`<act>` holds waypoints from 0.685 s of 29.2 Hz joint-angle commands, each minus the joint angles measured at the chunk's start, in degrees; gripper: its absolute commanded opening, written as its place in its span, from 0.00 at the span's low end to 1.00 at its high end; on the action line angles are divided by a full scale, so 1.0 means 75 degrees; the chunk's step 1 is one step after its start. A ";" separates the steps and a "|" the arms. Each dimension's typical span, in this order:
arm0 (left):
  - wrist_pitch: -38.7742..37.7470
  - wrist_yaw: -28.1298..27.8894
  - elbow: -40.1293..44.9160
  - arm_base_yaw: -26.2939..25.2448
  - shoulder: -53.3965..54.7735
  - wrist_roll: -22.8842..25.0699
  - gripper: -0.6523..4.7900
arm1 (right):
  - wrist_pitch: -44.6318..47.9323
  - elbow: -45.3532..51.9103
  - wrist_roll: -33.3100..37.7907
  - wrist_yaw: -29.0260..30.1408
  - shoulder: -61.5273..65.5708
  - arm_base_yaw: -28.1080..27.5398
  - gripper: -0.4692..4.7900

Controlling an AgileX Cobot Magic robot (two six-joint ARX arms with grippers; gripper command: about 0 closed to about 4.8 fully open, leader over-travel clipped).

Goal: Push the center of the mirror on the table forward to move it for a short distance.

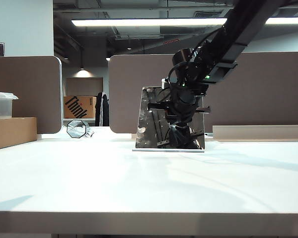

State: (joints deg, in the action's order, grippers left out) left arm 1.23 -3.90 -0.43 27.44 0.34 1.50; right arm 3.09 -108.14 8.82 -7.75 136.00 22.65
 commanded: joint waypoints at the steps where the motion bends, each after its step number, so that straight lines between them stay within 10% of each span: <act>1: 0.0073 0.0009 0.0009 0.0003 0.0000 0.0003 0.11 | -0.0160 -0.0469 -0.0187 0.0017 0.0242 -0.0149 0.08; 20: 0.0070 0.0009 0.0009 -0.0006 -0.0006 0.0003 0.11 | -0.0064 -0.2669 -0.0393 -0.0012 0.1746 -0.0650 0.08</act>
State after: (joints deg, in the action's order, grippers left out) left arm 1.23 -3.92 -0.43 27.40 0.32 1.50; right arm 1.76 -127.46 6.70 -7.46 148.86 17.85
